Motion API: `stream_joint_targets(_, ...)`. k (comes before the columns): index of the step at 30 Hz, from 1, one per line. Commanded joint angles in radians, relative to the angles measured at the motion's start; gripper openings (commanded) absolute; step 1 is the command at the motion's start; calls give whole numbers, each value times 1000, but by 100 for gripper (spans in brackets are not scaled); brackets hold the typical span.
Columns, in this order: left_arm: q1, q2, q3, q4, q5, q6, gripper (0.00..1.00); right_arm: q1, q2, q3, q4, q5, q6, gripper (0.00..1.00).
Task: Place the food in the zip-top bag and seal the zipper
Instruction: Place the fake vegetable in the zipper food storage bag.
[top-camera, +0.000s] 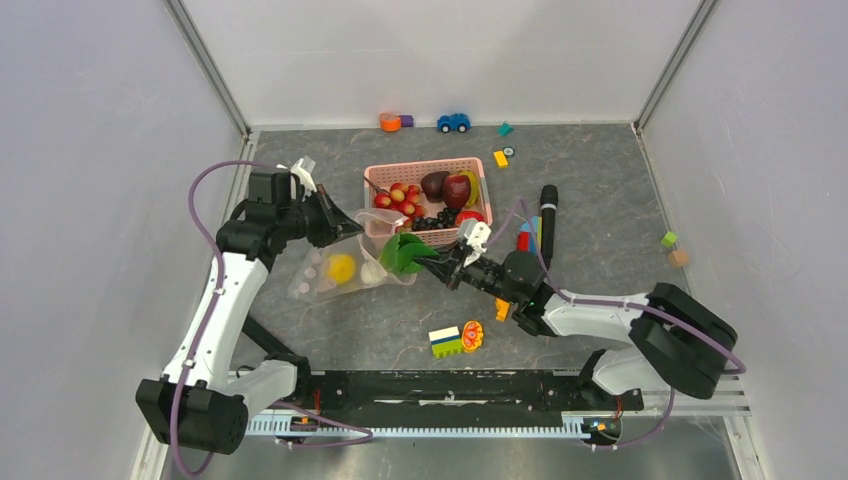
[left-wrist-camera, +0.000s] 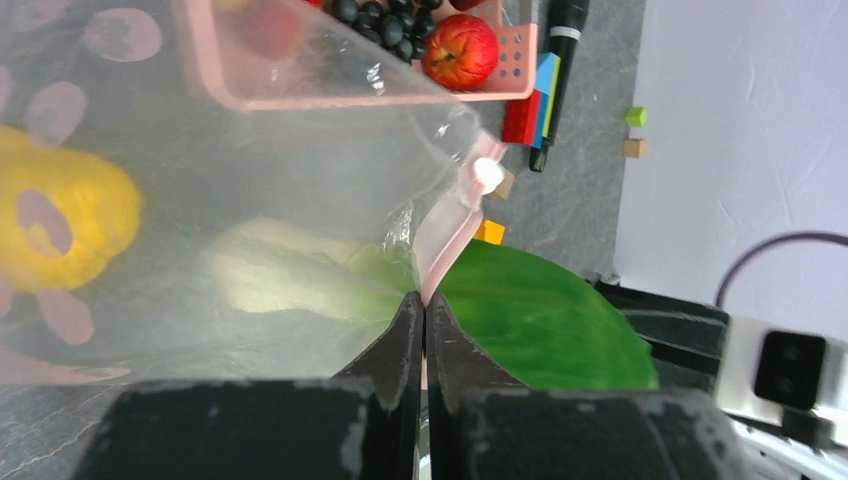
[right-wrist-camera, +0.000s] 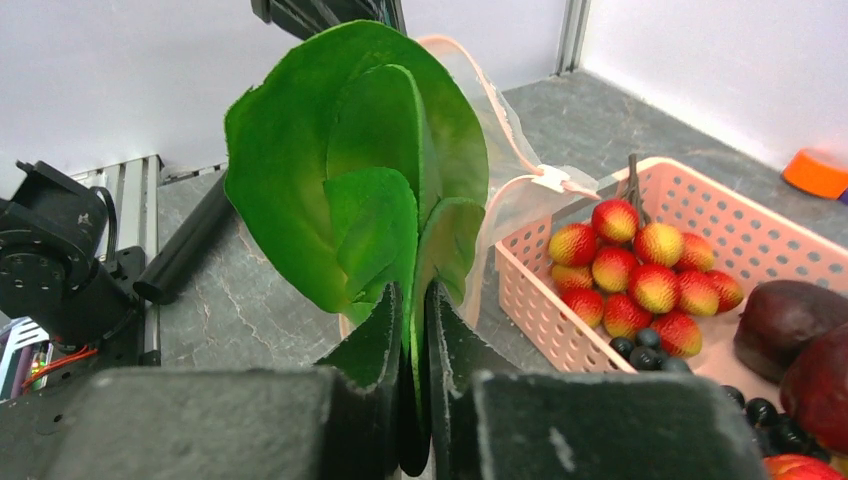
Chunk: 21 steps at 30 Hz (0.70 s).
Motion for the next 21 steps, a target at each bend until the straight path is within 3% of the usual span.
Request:
stream_joint_targets(1,6,-5,1,78,121,11,2,15,94,67,103,45,48,5)
stream_joint_targets(7,7,-27,-4,89,120,18,2,52,204,148,179,168,63,2)
stream_joint_targets(13,6,-25,-9,92,123,16,2,102,274,193,267,400,150,0)
stream_joint_targets(18,6,-26,-16,107,141,11,2,170,318,276,140,564,91,0)
stream_joint_targets(21,6,-29,-17,112,149,9,2,185,336,314,51,635,138,3)
